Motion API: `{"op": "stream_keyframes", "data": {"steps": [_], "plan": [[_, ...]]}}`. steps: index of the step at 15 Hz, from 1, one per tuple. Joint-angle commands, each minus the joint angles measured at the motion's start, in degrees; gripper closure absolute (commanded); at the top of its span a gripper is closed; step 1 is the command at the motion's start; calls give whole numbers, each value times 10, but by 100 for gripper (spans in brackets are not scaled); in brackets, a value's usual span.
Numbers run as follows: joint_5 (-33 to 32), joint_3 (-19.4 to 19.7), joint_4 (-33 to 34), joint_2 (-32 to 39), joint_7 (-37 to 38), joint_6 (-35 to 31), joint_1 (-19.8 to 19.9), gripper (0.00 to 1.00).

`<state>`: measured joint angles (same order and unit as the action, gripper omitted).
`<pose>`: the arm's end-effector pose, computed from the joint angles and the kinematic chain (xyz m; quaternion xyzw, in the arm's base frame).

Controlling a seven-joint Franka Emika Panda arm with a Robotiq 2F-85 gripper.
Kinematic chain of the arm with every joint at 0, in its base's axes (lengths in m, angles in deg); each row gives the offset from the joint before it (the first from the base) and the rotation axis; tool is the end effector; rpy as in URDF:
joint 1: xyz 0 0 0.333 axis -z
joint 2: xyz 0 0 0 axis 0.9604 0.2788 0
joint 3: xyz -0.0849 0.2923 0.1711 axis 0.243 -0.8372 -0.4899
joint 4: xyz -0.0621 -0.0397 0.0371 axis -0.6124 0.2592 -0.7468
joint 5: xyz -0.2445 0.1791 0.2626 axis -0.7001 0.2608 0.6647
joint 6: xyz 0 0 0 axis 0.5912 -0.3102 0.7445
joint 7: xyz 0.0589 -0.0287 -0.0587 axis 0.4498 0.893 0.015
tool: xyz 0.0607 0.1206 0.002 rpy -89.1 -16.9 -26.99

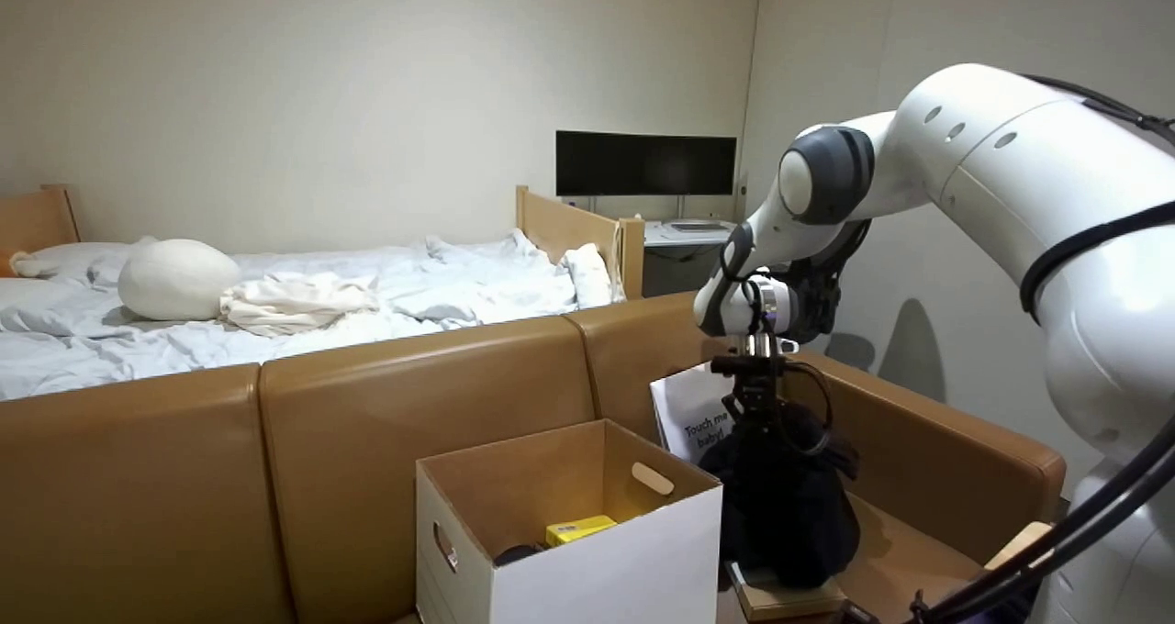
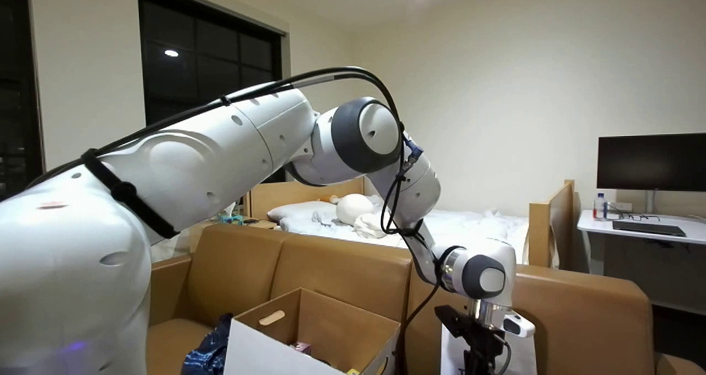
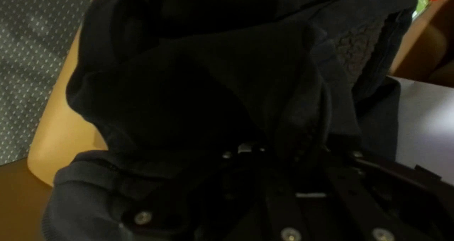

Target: Pick up the black cloth from the box and put it on the sofa

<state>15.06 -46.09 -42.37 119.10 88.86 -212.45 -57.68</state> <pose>0.6049 -0.3078 0.0259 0.8417 -0.5188 -0.1462 0.0304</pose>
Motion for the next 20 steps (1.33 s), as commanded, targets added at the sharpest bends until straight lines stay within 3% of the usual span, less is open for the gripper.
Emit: {"op": "stream_keyframes", "data": {"steps": [1, 5, 7, 10, 15, 18, 20], "plan": [[43, -15, 19, 20, -5, 2, 13, 57], [42, 0, -36, -18, -11, -8, -1, 31], [30, 29, -61, -35, 28, 6, -17, 20], [24, 47, -118, -87, -4, 10, -10, 2], [-25, 87, -181, -175, -58, 6, -8, 0], [-103, 119, -220, -250, -112, -25, -15, 0], [-165, 133, -237, -307, -145, -11, -17, 0]]}}
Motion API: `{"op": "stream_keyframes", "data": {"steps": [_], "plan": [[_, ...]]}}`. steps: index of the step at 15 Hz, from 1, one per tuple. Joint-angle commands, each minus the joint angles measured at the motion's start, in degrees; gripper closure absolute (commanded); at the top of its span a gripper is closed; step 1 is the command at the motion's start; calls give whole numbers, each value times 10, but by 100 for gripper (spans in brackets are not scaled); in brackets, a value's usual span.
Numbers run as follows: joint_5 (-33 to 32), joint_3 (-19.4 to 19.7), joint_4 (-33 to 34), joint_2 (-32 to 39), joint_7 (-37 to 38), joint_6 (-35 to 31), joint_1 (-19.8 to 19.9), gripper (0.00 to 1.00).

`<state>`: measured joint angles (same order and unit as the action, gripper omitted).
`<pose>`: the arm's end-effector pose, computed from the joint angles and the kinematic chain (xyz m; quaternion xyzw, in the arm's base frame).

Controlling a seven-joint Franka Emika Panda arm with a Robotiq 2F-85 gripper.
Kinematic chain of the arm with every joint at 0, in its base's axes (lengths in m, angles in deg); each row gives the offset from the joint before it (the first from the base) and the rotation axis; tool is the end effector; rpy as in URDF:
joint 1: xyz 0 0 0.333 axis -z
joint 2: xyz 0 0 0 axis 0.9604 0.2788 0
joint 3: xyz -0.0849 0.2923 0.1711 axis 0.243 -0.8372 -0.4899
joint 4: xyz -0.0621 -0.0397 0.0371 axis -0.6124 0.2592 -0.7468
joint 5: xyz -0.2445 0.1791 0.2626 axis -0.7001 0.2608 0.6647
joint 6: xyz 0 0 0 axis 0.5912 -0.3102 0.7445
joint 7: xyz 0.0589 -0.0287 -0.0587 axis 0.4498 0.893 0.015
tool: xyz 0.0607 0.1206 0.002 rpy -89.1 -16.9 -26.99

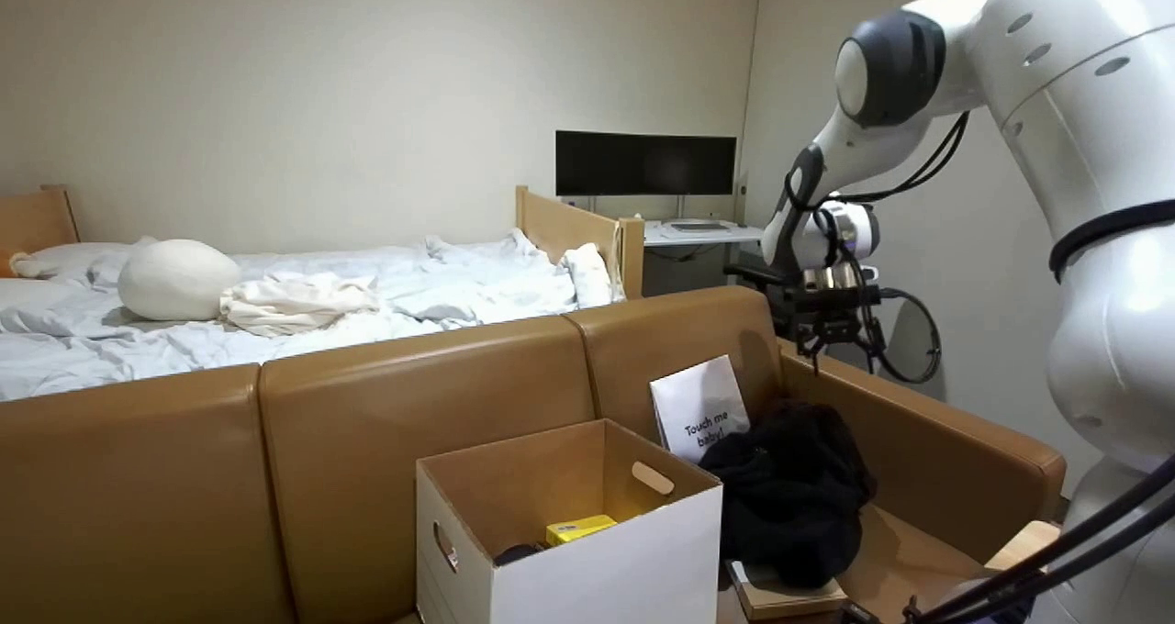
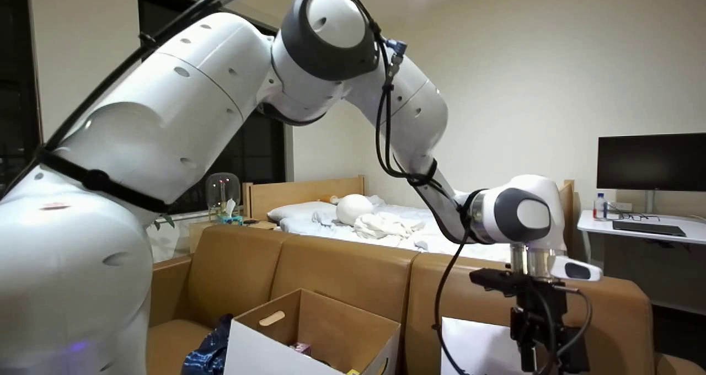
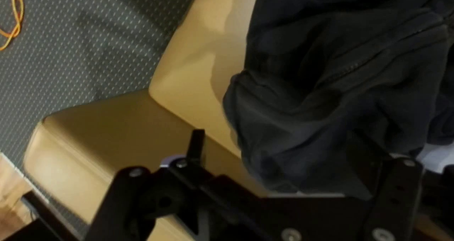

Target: Pick up the black cloth from the box and put it on the sofa

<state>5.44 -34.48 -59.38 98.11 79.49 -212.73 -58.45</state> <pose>0.5077 -0.4025 0.1862 0.8605 -0.4868 -0.1138 0.0981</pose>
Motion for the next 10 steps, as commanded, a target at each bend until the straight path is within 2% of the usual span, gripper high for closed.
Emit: {"op": "stream_keyframes", "data": {"steps": [1, 7, 10], "plan": [[-99, 21, -83, -129, -66, -12, -11, 0], [-257, 1, -217, -325, -117, -35, -19, 0], [-270, -31, -282, -402, -141, -60, -16, 0]]}}
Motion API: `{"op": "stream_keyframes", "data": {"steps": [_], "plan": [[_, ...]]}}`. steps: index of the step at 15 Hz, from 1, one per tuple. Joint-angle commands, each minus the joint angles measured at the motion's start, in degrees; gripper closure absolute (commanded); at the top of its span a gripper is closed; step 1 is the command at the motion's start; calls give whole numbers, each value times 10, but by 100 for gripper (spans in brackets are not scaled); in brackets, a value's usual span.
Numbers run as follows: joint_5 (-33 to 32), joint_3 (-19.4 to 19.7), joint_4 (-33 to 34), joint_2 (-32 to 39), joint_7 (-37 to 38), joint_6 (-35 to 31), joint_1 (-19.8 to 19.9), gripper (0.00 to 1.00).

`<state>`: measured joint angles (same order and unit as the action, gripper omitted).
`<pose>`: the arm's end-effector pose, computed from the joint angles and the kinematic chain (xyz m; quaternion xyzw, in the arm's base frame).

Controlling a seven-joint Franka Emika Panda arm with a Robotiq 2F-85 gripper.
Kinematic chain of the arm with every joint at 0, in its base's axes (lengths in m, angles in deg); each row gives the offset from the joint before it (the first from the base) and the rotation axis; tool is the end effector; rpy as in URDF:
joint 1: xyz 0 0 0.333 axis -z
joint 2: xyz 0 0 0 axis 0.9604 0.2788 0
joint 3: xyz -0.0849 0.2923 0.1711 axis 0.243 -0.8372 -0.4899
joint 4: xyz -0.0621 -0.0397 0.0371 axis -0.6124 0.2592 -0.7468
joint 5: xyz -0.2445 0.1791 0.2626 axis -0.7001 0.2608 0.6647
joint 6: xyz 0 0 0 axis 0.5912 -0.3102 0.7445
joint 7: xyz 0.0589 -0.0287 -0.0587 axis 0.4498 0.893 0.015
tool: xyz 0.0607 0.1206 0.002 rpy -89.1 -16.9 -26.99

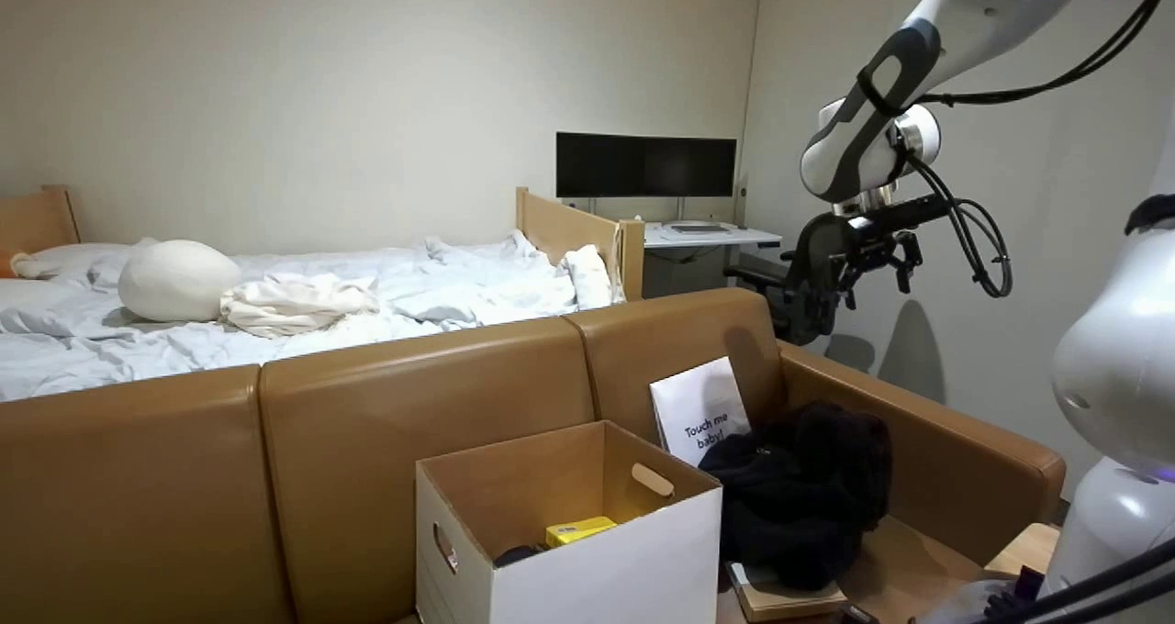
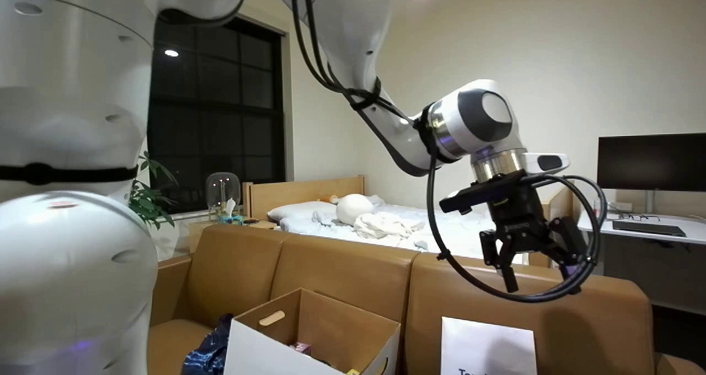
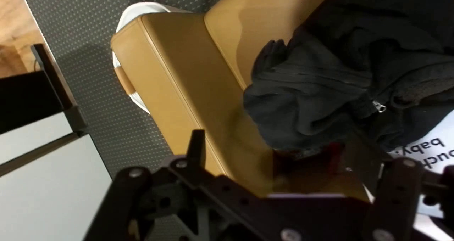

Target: Pick up the black cloth from the box and put it on the sofa

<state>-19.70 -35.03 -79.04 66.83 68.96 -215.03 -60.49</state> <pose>0.4385 -0.3545 0.3578 0.9448 -0.2771 -0.0430 0.1697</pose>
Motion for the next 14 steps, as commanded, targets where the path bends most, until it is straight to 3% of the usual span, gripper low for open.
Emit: {"op": "stream_keyframes", "data": {"steps": [1, 5, 7, 8, 10, 14], "plan": [[-5, -37, -103, -109, -52, -49, 6, 0], [95, -55, -152, -149, -152, -103, 4, 0], [189, -48, -158, -149, -231, -103, -3, 0], [130, -64, -136, -134, -162, -87, 10, 0], [169, -60, -142, -137, -202, -86, 8, 0], [171, -60, -142, -137, -205, -86, 8, 0]]}}
